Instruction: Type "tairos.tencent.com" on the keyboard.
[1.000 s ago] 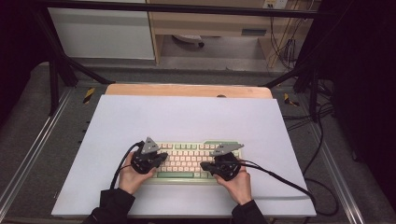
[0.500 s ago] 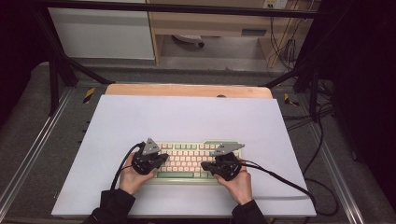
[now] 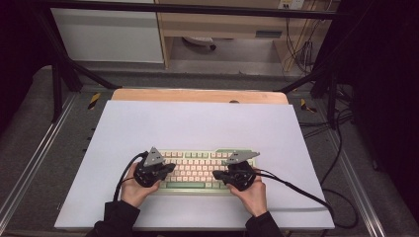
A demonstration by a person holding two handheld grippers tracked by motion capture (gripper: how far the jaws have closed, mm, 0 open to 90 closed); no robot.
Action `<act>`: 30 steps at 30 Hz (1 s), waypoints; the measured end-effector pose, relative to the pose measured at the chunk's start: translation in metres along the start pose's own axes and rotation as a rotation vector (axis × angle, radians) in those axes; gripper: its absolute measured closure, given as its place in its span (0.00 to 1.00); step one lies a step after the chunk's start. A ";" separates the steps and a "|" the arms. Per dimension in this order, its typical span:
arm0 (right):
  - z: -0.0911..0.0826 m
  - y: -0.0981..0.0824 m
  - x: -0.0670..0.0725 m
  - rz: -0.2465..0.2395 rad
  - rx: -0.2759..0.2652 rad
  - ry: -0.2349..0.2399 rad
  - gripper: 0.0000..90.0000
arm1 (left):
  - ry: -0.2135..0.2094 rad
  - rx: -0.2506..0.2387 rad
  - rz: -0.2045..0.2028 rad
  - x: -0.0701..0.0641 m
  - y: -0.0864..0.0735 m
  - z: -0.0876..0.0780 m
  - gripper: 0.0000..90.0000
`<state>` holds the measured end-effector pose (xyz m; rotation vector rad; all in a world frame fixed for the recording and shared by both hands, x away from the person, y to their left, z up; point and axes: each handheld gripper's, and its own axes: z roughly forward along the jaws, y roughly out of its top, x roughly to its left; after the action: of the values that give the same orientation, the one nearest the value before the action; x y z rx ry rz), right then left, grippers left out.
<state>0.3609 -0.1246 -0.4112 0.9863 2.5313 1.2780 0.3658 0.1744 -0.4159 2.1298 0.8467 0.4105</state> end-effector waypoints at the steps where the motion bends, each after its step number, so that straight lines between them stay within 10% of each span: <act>1: 0.000 0.000 0.000 -0.001 0.000 -0.003 1.00 | -0.002 0.000 -0.001 0.001 -0.001 -0.001 1.00; 30: 0.024 0.017 -0.004 0.010 0.004 -0.061 1.00 | 0.018 -0.005 -0.040 0.016 -0.027 -0.026 1.00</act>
<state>0.3817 -0.1034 -0.4139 1.0241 2.4868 1.2269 0.3513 0.2126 -0.4204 2.1041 0.8959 0.4120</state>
